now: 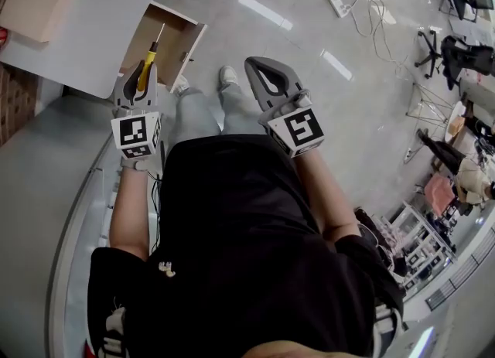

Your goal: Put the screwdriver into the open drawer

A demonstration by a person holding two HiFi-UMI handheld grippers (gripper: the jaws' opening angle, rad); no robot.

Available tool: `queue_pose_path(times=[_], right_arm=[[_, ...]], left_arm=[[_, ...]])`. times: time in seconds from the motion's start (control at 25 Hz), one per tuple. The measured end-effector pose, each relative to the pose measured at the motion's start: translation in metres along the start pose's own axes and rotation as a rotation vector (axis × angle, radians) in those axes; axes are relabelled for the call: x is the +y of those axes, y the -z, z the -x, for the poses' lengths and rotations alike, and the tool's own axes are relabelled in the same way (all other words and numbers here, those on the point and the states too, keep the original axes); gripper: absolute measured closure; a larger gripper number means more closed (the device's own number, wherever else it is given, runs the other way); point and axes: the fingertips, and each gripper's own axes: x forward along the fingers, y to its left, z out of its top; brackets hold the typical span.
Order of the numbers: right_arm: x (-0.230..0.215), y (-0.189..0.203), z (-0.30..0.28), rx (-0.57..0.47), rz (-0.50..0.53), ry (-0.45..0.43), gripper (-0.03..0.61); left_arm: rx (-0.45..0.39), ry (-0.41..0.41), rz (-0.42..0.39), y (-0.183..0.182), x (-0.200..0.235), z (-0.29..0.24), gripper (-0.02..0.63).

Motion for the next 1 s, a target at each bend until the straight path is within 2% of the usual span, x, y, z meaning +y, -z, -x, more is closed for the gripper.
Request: queue_pose_path(times=[0.16, 0.44, 0.64, 0.84, 1.0], right_arm=[[-0.014, 0.010, -0.013, 0.019, -0.010, 0.014, 0.568], [-0.035, 0.034, -0.032, 0.062, -0.020, 0.042, 0.568], [-0.040, 0.042, -0.041, 0.096, -0.029, 0.048, 0.568], [-0.041, 0.062, -0.054, 0.117, -0.037, 0.051, 0.568], [-0.043, 0.074, -0.060, 0.140, -0.045, 0.048, 0.568]], left_arm=[[0.032, 0.044, -0.009, 0.014, -0.005, -0.031, 0.538], [0.111, 0.115, -0.032, 0.063, -0.011, -0.085, 0.539], [0.177, 0.139, -0.033, 0.091, -0.010, -0.107, 0.540], [0.244, 0.161, -0.026, 0.140, -0.011, -0.131, 0.540], [0.277, 0.182, -0.028, 0.165, -0.013, -0.148, 0.540]])
